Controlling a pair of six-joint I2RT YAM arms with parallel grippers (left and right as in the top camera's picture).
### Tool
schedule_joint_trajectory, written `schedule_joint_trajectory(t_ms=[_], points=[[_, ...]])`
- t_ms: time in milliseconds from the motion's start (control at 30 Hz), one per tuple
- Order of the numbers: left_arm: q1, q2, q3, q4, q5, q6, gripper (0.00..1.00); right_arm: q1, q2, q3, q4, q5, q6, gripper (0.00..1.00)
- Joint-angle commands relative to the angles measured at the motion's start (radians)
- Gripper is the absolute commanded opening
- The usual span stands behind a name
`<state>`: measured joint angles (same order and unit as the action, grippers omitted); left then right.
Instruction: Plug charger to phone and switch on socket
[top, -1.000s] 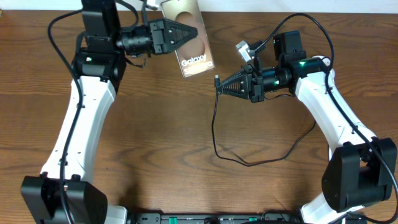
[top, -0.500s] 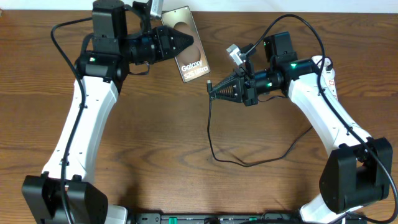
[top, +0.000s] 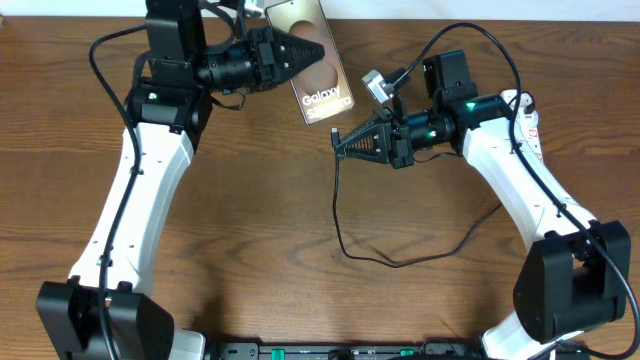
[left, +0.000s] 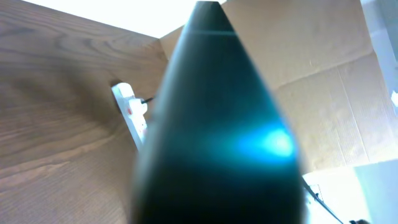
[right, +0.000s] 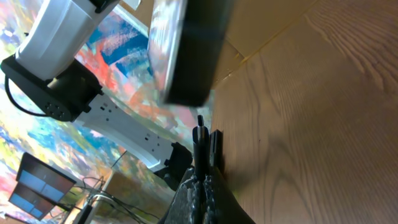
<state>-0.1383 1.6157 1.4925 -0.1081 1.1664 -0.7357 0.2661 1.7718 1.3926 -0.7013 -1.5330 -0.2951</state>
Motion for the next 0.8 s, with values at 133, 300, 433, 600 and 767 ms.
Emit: schedule_joint_trajectory(t_ms=[133,300,433,600,767], points=[[0.004,-0.002,0.017,-0.010,0.099,0.101,0.07,0.021,-0.008,0.001,0.010,-0.030,0.011,0.01],[0.004,0.027,0.017,-0.010,0.106,0.074,0.07,0.024,-0.032,0.001,0.009,-0.030,0.012,0.01],[0.004,0.030,0.017,-0.010,0.110,0.069,0.08,0.024,-0.043,0.001,0.010,-0.030,0.030,0.01],[0.004,0.030,0.016,-0.010,0.116,0.073,0.07,0.024,-0.044,0.001,0.010,-0.030,0.040,0.01],[0.004,0.030,0.016,-0.010,0.169,0.074,0.07,0.024,-0.044,0.001,0.011,-0.030,0.040,0.01]])
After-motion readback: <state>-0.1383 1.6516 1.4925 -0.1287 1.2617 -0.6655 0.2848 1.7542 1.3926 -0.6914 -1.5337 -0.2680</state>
